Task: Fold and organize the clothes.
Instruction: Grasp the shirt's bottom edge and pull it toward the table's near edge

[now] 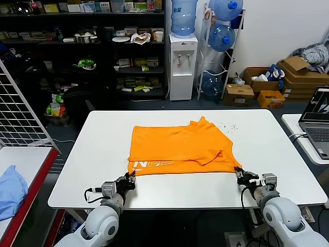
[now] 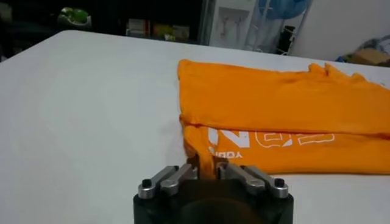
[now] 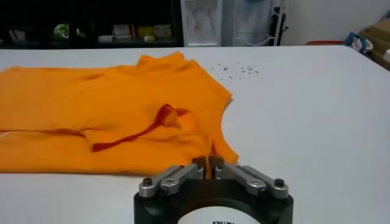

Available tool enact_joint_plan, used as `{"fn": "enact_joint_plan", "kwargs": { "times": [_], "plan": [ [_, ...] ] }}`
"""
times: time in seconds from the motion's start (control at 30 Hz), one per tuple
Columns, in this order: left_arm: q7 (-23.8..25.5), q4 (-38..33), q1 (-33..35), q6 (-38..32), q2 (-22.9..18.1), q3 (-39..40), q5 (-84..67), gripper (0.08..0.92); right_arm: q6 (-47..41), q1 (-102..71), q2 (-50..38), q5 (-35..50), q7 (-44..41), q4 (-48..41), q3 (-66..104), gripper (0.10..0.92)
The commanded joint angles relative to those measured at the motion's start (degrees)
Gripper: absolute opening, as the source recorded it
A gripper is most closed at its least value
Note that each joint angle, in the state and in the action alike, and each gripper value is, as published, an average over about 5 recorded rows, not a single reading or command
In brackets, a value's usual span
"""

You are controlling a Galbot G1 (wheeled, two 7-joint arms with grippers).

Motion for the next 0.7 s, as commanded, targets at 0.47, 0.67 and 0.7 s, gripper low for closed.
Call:
{"fn": "enact_joint_plan", "kwargs": {
  "times": [0.47, 0.67, 0.7],
  "plan": [
    [-5.6, -17.2, 10.0, 1.0, 9.3, -4.2, -5.7, 0.095, -3.8, -14.8, -2.2, 6.3, 5.5, 16.3, 5.1, 0.122],
    [-6.3, -22.8, 16.1, 1.3, 11.8, -6.5, -6.1, 0.095, -4.6, -23.4, -1.9, 6.3, 7.4, 22.0, 8.3, 0.122],
    [-6.3, -23.4, 17.1, 1.3, 12.2, -6.7, -6.1, 0.095, -4.5, -24.4, -1.8, 6.3, 7.5, 22.7, 8.9, 0.122]
  ]
}}
